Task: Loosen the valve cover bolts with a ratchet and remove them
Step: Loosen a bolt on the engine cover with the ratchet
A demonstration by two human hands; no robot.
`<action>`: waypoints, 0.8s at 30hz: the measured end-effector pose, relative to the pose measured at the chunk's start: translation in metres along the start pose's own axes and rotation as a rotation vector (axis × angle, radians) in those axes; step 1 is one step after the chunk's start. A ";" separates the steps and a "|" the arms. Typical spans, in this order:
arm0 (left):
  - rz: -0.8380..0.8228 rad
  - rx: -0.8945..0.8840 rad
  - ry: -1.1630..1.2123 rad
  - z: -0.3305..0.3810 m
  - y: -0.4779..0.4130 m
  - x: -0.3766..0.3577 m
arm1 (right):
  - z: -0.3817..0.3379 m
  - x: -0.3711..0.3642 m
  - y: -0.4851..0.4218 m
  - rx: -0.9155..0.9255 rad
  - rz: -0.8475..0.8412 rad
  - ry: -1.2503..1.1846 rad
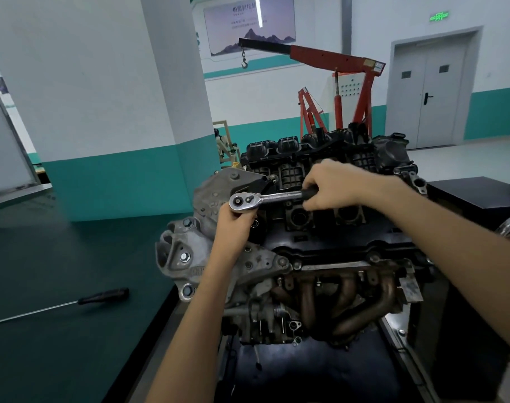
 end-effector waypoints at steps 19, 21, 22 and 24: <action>0.014 0.044 0.017 -0.004 -0.003 0.000 | -0.015 -0.045 0.028 0.106 -0.132 -0.189; 0.010 0.040 -0.011 0.000 -0.003 -0.003 | -0.003 -0.010 0.017 0.115 -0.041 -0.014; 0.013 0.037 -0.012 0.001 -0.002 -0.004 | -0.001 -0.003 0.015 0.114 -0.002 0.017; 0.049 0.052 0.018 -0.001 0.003 -0.001 | -0.002 -0.012 0.019 0.076 0.036 -0.026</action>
Point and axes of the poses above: each hand's wrist, its own y-axis away from the middle knuckle, its own x-axis out of the back of the hand, z = x × y, the point moved 9 cm from there along -y, towards the middle knuckle, and after that the axes turned 6 degrees about -z, right-handed, at the moved point
